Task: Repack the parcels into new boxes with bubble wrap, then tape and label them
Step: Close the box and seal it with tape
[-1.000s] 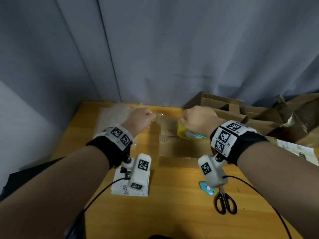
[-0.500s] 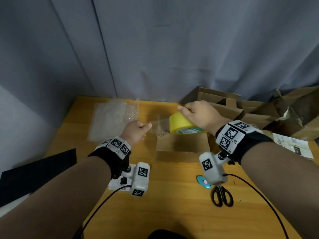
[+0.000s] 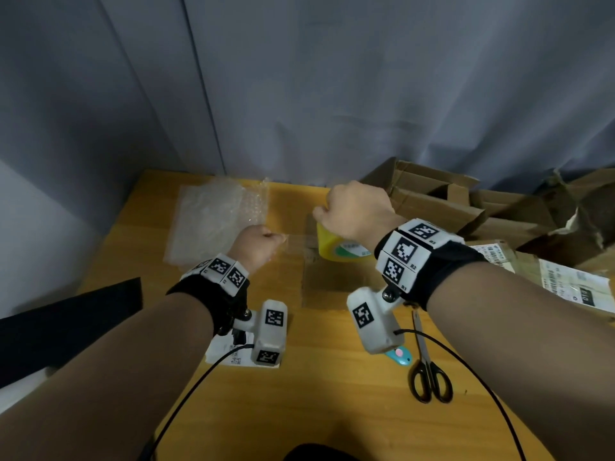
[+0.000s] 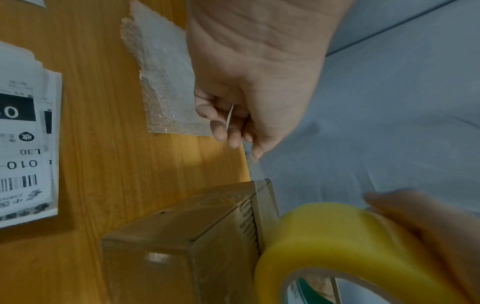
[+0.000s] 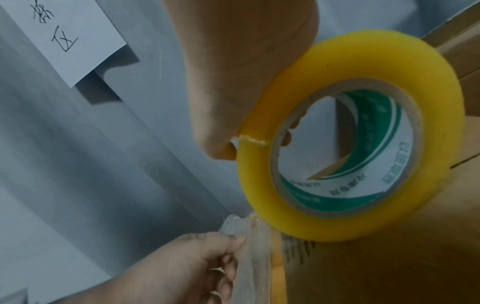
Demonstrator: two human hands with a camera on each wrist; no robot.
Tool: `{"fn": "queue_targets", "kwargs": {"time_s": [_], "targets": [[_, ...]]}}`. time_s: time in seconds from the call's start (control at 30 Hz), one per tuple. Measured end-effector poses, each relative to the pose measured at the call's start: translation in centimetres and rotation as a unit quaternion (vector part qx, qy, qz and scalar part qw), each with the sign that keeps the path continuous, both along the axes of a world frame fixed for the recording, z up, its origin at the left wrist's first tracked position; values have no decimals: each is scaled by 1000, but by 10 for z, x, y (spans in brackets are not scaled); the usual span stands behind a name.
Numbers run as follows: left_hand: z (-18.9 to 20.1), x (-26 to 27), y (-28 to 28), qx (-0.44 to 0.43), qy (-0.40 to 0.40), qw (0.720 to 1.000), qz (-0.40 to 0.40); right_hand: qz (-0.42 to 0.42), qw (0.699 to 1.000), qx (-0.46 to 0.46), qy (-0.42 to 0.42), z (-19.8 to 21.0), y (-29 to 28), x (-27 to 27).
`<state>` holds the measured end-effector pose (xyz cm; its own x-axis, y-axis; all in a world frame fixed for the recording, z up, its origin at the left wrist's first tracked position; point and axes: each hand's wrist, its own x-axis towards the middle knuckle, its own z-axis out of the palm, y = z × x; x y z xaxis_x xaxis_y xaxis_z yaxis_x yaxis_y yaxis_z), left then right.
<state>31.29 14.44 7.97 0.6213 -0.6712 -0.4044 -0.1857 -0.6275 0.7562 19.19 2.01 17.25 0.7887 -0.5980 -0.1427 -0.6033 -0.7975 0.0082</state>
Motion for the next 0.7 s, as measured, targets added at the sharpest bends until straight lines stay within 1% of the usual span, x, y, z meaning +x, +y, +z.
{"fn": "queue_targets", "kwargs": {"time_s": [0.13,0.23,0.33,0.47,0.57,0.7], "targets": [[-9,3,1,-8,-7,1000,-3,30,997,67,-21,3,-10,-3],[-16,4,2,-15,-19,1000,-6,52,992,95,-62,5,-14,-10],[-20,6,3,-8,-21,1000,-10,62,992,90,-70,3,-11,-10],[-30,6,1,20,-39,999,-29,70,994,57,-60,0,-7,-5],[-39,-4,-5,59,-59,995,-55,77,994,47,-65,-4,-6,-5],[-50,-17,-16,105,-87,985,-102,71,992,59,-84,-8,-5,-10]]}}
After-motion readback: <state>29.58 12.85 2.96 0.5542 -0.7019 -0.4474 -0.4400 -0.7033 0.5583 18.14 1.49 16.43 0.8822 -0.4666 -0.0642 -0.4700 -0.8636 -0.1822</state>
